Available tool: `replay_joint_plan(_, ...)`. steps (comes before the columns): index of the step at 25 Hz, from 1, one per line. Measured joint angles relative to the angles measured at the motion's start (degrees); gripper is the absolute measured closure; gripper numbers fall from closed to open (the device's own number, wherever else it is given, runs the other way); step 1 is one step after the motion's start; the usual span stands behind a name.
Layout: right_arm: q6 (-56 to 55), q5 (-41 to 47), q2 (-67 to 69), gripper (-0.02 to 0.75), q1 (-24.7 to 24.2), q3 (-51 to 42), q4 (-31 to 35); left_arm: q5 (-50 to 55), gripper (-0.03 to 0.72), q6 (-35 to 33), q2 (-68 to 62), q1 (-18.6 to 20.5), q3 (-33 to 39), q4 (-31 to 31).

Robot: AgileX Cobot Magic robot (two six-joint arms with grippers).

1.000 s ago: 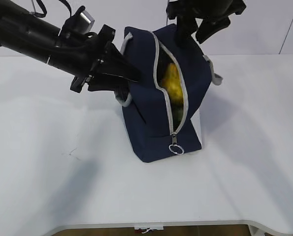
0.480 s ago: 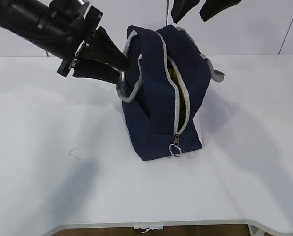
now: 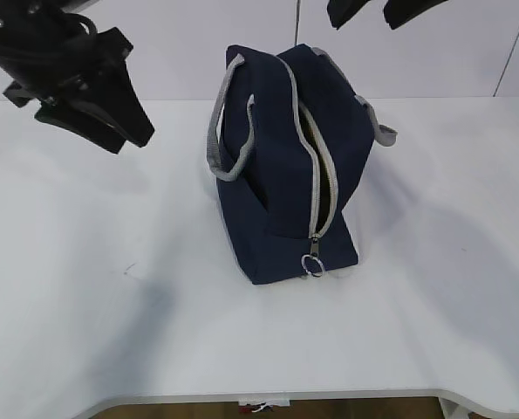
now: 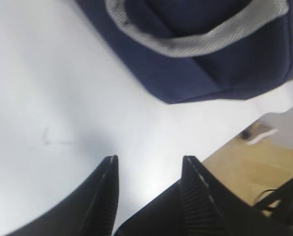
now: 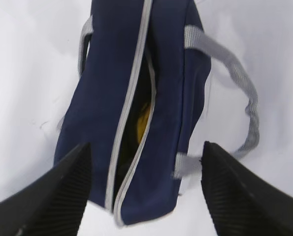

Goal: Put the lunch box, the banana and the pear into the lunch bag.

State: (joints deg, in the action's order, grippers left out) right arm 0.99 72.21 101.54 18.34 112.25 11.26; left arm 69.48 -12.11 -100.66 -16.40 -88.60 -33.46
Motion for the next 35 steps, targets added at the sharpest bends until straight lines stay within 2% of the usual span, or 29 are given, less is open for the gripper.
replay_joint_plan(5, 0.1, 0.0, -8.2, 0.185, 0.0, -9.8, 2.1, 0.5, 0.37, 2.4, 4.6, -3.1, 0.5, 10.5)
replay_joint_plan(12, 2.1, 0.0, -18.2, 0.185, 0.0, -24.8, 2.2, 1.1, 0.377, 4.3, 9.1, -5.0, 3.9, 14.6)
replay_joint_plan(23, 2.6, -1.0, -18.9, 0.184, 0.0, -27.0, 2.2, 1.2, 0.381, 4.5, 14.8, -5.7, 11.1, 21.1)
replay_joint_plan(26, 3.1, -6.9, -18.4, 0.185, 0.1, -30.2, 2.2, 1.3, 0.381, 4.5, 15.4, -5.7, 12.0, 21.9)
replay_joint_plan(29, 4.4, -16.5, -18.9, 0.202, 2.0, -35.9, 1.9, 1.3, 0.381, 4.5, 15.4, -5.7, 12.2, 22.1)
replay_joint_plan(35, 4.9, -32.1, -22.1, 0.279, 11.8, -48.8, -2.1, 1.3, 0.381, 4.5, 15.4, -5.7, 12.2, 22.1)
